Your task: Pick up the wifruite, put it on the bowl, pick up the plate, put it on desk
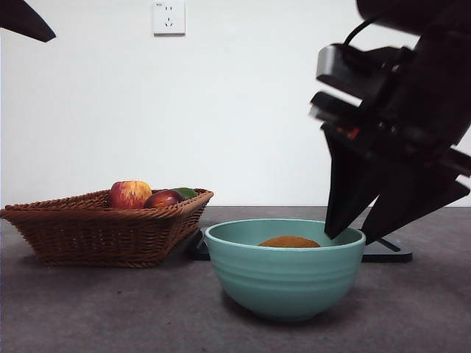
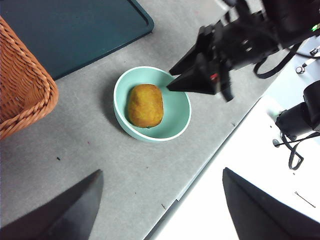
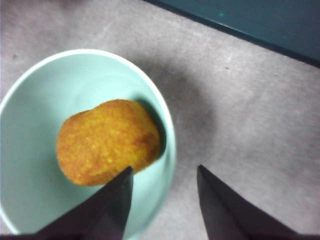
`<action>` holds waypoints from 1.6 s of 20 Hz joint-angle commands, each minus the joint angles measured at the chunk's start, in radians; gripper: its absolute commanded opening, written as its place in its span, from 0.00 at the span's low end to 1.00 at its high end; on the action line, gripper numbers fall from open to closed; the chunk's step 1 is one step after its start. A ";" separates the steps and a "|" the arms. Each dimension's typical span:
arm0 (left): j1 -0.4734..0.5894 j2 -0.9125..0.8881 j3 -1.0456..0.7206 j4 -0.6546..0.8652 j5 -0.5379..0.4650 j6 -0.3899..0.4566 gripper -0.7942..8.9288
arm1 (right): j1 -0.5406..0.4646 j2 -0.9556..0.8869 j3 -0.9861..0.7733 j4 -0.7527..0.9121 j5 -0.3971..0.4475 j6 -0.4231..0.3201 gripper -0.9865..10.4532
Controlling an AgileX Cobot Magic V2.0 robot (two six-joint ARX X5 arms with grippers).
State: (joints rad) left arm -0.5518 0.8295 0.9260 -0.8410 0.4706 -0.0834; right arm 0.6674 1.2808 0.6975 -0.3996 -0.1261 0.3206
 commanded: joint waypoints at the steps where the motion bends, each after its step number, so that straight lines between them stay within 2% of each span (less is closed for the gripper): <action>1: -0.006 0.006 0.008 0.006 0.002 0.019 0.47 | 0.023 0.035 0.003 0.022 0.028 0.017 0.20; 7: -0.006 0.006 0.008 0.006 0.002 0.019 0.47 | 0.025 0.066 0.003 0.058 0.030 0.020 0.10; 15: -0.006 0.006 0.008 0.006 0.002 0.019 0.47 | 0.025 0.064 0.014 0.084 0.022 0.020 0.10; 19: -0.006 0.006 0.008 0.006 0.002 0.020 0.47 | 0.020 0.064 0.120 0.010 0.023 -0.009 0.10; 26: -0.006 0.006 0.008 0.006 0.002 0.020 0.47 | -0.124 0.086 0.312 -0.041 0.021 -0.081 0.10; 32: -0.006 0.006 0.008 0.006 0.002 0.020 0.47 | -0.242 0.234 0.465 -0.057 0.019 -0.134 0.10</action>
State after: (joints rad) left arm -0.5518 0.8295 0.9260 -0.8413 0.4706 -0.0757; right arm 0.4202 1.5005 1.1473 -0.4633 -0.1047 0.2028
